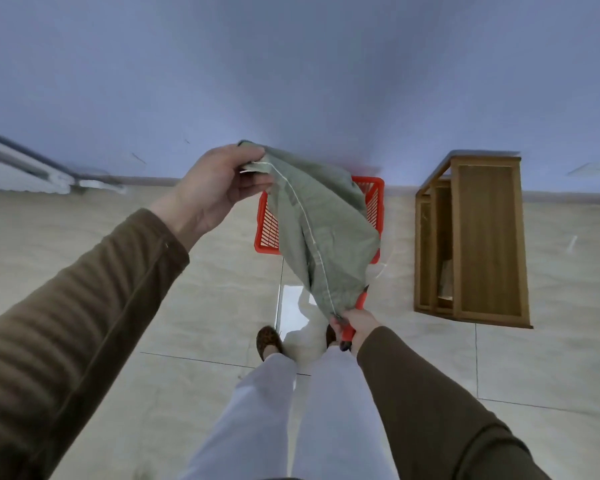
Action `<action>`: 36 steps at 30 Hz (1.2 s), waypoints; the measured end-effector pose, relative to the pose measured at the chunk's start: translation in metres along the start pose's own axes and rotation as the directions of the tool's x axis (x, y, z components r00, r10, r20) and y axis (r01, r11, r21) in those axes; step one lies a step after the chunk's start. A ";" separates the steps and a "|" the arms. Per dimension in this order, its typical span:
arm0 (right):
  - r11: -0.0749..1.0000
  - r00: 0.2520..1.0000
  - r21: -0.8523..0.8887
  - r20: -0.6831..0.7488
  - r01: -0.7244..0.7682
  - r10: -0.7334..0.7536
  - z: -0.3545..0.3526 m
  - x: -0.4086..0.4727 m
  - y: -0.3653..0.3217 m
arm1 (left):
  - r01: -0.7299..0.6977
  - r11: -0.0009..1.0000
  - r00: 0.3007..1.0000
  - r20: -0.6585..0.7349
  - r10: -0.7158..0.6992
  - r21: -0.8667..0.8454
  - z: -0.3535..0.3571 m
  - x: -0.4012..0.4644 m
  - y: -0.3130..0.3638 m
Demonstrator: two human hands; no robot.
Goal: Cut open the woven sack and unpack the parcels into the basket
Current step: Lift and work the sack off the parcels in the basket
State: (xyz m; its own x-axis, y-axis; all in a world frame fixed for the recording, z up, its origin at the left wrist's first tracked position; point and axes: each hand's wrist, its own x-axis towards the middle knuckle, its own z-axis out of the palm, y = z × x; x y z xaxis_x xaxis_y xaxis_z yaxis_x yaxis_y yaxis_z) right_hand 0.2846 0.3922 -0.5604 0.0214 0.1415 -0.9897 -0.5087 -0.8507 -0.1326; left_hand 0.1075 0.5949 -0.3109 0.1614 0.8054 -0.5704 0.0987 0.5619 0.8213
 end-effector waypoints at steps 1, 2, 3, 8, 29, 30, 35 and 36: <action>1.000 1.000 0.014 0.003 0.012 -0.012 0.002 0.002 -0.001 | -0.006 1.000 1.000 -0.008 0.006 -0.007 0.001 0.003 0.001; 1.000 1.000 0.012 -0.011 0.023 -0.023 0.003 0.004 -0.001 | -0.009 1.000 1.000 -0.017 0.009 -0.021 0.002 0.005 0.002; 0.999 0.999 -0.006 -0.032 0.039 -0.039 0.004 0.008 0.000 | -0.010 0.999 1.000 -0.030 0.009 -0.043 0.002 0.007 0.002; 0.991 0.990 -0.011 -0.054 0.133 -0.134 0.003 0.021 0.002 | -0.010 0.987 0.994 -0.110 -0.007 -0.160 -0.005 0.018 0.005; 0.798 0.923 0.504 0.348 -0.331 0.164 0.093 0.019 0.038 | -0.118 0.900 0.971 -0.239 0.016 -0.419 -0.009 0.030 0.033; 0.782 0.914 0.516 0.372 -0.348 0.161 0.098 0.018 0.041 | -0.118 0.897 0.971 -0.237 0.015 -0.427 -0.007 0.030 0.035; 0.787 0.950 0.551 0.279 -0.277 0.139 0.126 0.015 0.049 | -0.144 0.900 0.969 -0.241 0.045 -0.411 -0.005 0.033 0.042; 0.827 0.974 0.525 0.194 -0.201 0.114 0.126 0.019 0.050 | -0.156 0.908 0.966 -0.253 0.058 -0.389 -0.008 0.035 0.043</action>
State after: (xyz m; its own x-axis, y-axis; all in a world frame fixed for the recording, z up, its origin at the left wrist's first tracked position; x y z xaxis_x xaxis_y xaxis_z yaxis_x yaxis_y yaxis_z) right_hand 0.1509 0.4166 -0.5786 -0.2036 0.1394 -0.9691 -0.8768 -0.4663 0.1172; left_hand 0.1093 0.6485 -0.2960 -0.0863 0.8582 -0.5061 -0.3172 0.4579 0.8305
